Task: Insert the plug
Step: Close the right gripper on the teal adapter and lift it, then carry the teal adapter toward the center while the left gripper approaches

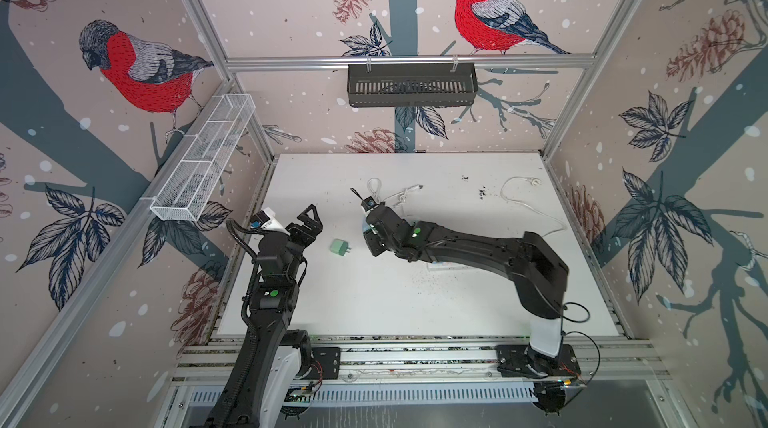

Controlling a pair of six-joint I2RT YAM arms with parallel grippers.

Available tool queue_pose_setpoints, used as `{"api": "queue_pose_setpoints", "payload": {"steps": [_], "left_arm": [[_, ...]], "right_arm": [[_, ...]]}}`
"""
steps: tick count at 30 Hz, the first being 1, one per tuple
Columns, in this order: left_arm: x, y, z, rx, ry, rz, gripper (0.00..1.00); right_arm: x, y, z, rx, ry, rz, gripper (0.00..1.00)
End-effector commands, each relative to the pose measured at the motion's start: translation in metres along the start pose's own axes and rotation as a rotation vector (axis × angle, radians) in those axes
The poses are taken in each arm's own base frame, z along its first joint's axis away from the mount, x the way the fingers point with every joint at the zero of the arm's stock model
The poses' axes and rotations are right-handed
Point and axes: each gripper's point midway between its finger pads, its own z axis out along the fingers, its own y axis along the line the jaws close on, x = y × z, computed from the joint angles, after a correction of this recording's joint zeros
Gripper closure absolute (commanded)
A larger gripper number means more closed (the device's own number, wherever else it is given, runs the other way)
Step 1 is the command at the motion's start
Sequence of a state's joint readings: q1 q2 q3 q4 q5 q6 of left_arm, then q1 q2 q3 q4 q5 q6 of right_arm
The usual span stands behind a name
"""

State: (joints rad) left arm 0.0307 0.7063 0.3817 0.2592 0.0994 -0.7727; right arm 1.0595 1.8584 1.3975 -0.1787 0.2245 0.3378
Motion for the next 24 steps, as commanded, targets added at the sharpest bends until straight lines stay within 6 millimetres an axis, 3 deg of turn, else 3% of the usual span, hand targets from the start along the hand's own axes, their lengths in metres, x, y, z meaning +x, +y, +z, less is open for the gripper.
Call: {"api": "queue_pose_setpoints", "payload": {"steps": [1,6,10,13,15,18,21,24], "left_arm": [[-0.007,-0.057,-0.007,0.276,-0.005,0.084,0.02],[0.006,-0.097,-0.012,0.400,0.043,0.159,0.06],[0.020,-0.125,-0.021,0.500,0.090,0.200,0.14],[0.032,-0.141,-0.024,0.546,0.128,0.221,0.22],[0.043,-0.155,-0.027,0.590,0.163,0.248,0.27],[0.055,-0.174,-0.032,0.654,0.200,0.278,0.30],[0.073,-0.193,-0.039,0.727,0.237,0.325,0.31],[0.096,-0.211,-0.044,0.786,0.287,0.383,0.31]], "right_arm": [[-0.033,-0.026,-0.036,0.067,-0.184,0.009,0.79],[-0.055,-0.070,-0.116,0.104,-0.461,0.042,0.81],[-0.050,-0.101,-0.177,0.157,-0.700,0.037,0.87],[-0.036,-0.101,-0.213,0.123,-0.876,-0.074,0.89],[-0.022,-0.101,-0.232,0.116,-0.984,-0.147,0.84],[-0.008,-0.102,-0.247,0.132,-1.078,-0.213,0.81],[-0.007,-0.112,-0.239,0.165,-1.038,-0.201,0.95],[-0.005,-0.108,-0.232,0.117,-1.024,-0.235,0.97]]}}
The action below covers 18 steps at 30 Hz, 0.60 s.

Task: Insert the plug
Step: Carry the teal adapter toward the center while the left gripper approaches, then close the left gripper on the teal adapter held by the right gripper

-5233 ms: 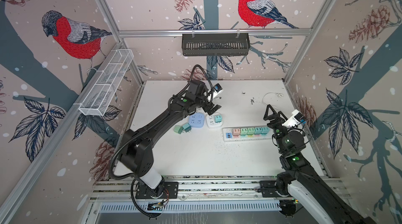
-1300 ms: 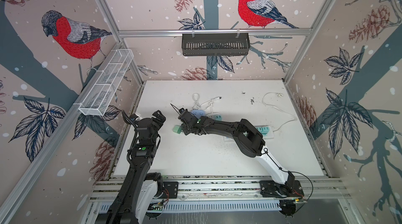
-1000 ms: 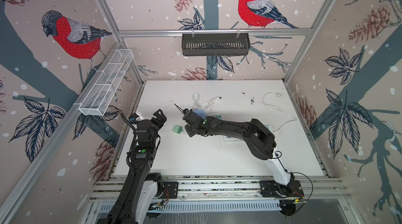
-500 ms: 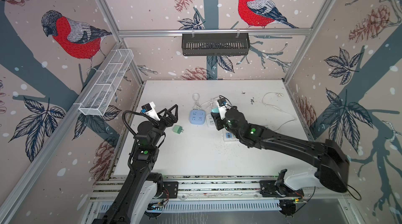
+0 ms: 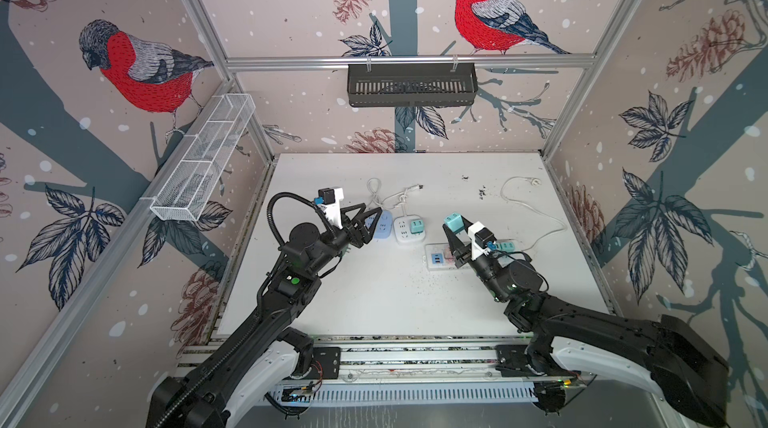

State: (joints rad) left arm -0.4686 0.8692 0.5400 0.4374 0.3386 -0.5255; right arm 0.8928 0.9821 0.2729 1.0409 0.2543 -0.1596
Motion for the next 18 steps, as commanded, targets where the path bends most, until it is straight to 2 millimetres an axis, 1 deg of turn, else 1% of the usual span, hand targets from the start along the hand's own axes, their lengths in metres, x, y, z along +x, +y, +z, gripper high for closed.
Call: {"api": "queue_pose_setpoints", "payload": {"steps": [1,3,6,9,12,18], "left_arm": [[0.000,-0.032,0.014,0.102,0.010,0.117,0.32],[0.016,-0.049,0.027,0.139,0.075,0.162,0.33],[0.034,-0.072,0.042,0.188,0.152,0.221,0.35],[0.050,-0.088,0.052,0.221,0.217,0.256,0.35],[0.059,-0.094,0.060,0.243,0.269,0.258,0.36],[0.069,-0.096,0.069,0.258,0.332,0.249,0.35]], "right_arm": [[-0.019,0.008,-0.002,-0.069,-0.096,-0.030,0.97],[-0.017,0.013,-0.005,-0.102,-0.107,-0.070,0.97],[-0.011,0.016,-0.003,-0.113,-0.093,-0.114,0.97],[-0.004,0.021,-0.002,-0.132,-0.079,-0.152,0.97],[-0.002,0.029,-0.004,-0.172,-0.092,-0.194,0.97],[0.001,0.037,-0.008,-0.198,-0.107,-0.249,0.96]]}}
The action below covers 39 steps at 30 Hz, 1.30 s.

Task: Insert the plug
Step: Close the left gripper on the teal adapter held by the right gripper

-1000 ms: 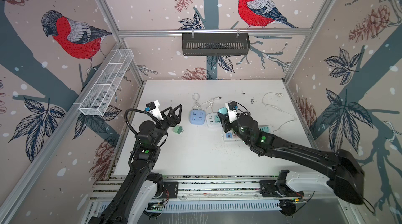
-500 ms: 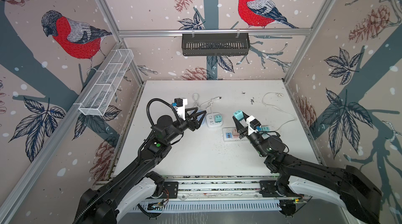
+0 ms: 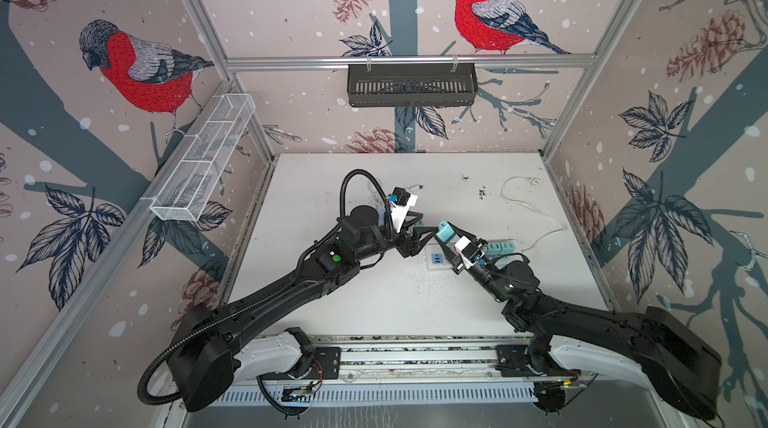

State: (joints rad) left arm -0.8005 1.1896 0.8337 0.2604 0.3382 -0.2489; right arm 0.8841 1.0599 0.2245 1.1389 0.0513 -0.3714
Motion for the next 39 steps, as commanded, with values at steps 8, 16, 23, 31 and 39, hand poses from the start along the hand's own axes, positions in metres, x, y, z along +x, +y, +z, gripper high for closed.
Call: {"api": "queue_pose_setpoints", "payload": {"steps": [8,16,23,31,39], "left_arm": [[0.010,-0.019,0.017,0.095,0.089,-0.003,0.35],[0.017,-0.018,0.025,0.090,0.135,-0.008,0.36],[0.026,-0.015,0.028,0.057,0.201,-0.025,0.44],[0.025,-0.023,0.037,0.039,0.260,-0.012,0.45],[0.029,-0.018,0.040,0.001,0.284,-0.001,0.49]], "right_arm": [[-0.015,0.000,-0.002,0.006,-0.070,-0.060,0.96],[-0.013,0.010,0.000,-0.023,-0.063,-0.107,0.96],[-0.007,0.004,-0.001,0.017,-0.043,-0.121,0.96],[-0.006,-0.001,-0.006,0.039,-0.051,-0.121,0.94],[-0.008,-0.004,-0.009,0.050,-0.061,-0.116,0.93]]}}
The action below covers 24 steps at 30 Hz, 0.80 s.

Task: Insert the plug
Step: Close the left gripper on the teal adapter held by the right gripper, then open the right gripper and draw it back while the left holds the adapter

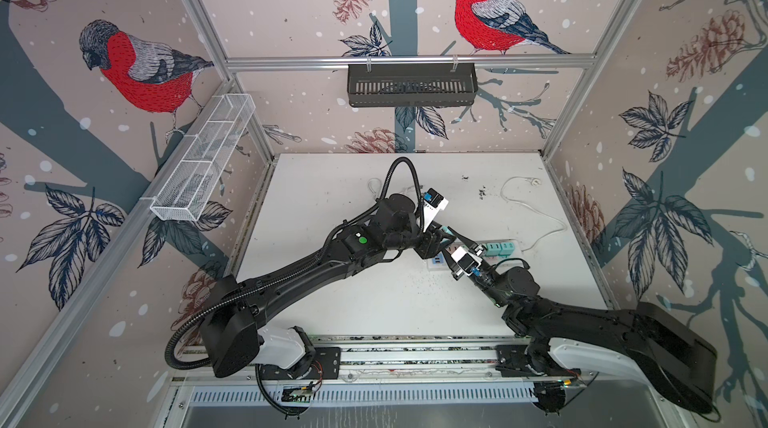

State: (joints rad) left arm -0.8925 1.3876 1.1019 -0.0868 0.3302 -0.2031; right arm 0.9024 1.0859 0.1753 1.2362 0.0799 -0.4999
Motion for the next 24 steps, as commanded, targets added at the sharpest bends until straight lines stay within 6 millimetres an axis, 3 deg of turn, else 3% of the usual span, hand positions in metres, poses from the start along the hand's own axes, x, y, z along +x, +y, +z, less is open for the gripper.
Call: {"api": "queue_pose_setpoints", "payload": {"steps": [1,9,17,22,24], "left_arm": [[-0.001,0.002,-0.001,-0.016,0.002,0.015,0.50],[0.000,-0.001,0.002,0.004,0.008,0.019,0.66],[0.000,-0.002,0.002,0.006,0.002,0.026,0.84],[-0.005,0.010,-0.004,-0.069,-0.028,0.032,1.00],[-0.007,0.021,-0.010,-0.144,-0.050,0.035,1.00]], "right_arm": [[-0.011,-0.009,0.000,0.036,-0.042,0.007,0.93],[-0.006,0.001,0.004,-0.015,-0.028,-0.012,0.92],[-0.006,0.003,0.005,-0.019,-0.029,-0.013,0.81],[-0.005,0.001,0.003,-0.007,-0.032,-0.002,0.45],[-0.005,-0.001,0.003,0.009,-0.034,0.007,0.35]]}}
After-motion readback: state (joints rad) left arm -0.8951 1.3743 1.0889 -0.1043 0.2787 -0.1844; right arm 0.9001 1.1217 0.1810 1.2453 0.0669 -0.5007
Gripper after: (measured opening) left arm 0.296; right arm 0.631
